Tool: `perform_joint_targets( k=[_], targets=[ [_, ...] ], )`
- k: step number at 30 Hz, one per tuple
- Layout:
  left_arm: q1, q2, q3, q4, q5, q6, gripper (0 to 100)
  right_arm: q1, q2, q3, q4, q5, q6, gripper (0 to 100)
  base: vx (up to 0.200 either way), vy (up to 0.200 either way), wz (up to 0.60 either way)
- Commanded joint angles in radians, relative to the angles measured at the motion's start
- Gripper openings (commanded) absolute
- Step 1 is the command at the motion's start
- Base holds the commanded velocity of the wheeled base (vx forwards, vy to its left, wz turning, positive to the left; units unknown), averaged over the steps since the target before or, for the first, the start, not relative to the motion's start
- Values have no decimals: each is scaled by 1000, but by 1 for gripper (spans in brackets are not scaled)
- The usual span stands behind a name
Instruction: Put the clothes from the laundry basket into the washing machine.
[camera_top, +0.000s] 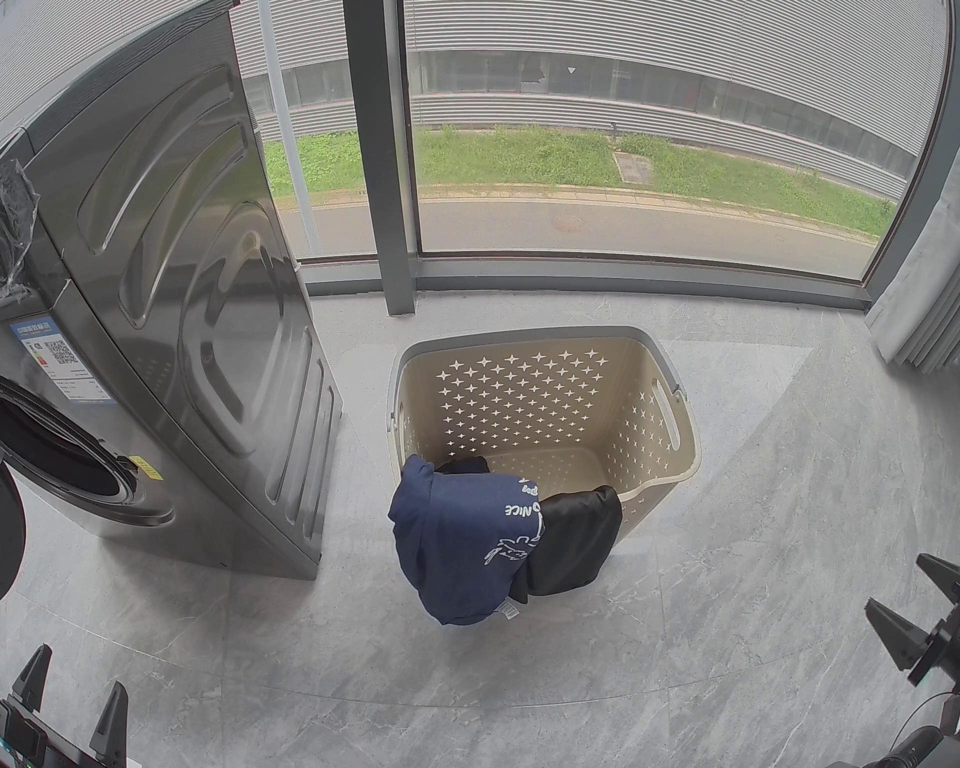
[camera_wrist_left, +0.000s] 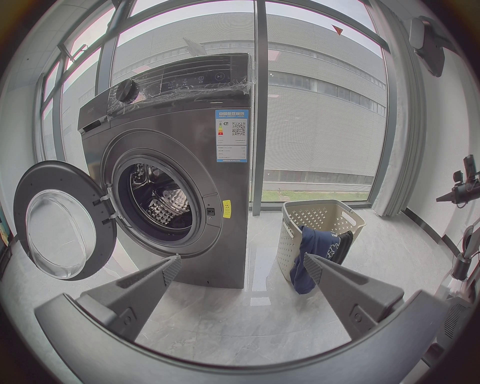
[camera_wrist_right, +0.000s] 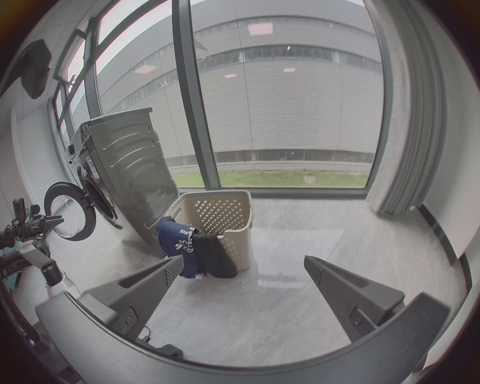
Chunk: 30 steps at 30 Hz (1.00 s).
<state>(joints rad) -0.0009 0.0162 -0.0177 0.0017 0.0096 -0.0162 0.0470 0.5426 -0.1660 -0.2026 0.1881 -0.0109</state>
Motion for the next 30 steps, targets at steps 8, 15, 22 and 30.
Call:
perform_joint_targets(
  k=[8, 15, 22, 30],
  targets=[
    [1, -9, 16, 0, 0, -4, 100, 217, 790, 11, -474, -70, 117, 100, 0, 0, 0],
    [-1, -9, 16, 0, 0, -5, 100, 306, 1014, 6, -701, -188, 201, 100, 0, 0, 0],
    [1, -9, 16, 0, 0, -5, 100, 347, 1136, -21, -816, -228, 204, 100, 0, 0, 0],
    [1, -9, 16, 0, 0, -5, 100, 386, 1215, -83, -821, -259, 253, 100, 0, 0, 0]
  ],
)
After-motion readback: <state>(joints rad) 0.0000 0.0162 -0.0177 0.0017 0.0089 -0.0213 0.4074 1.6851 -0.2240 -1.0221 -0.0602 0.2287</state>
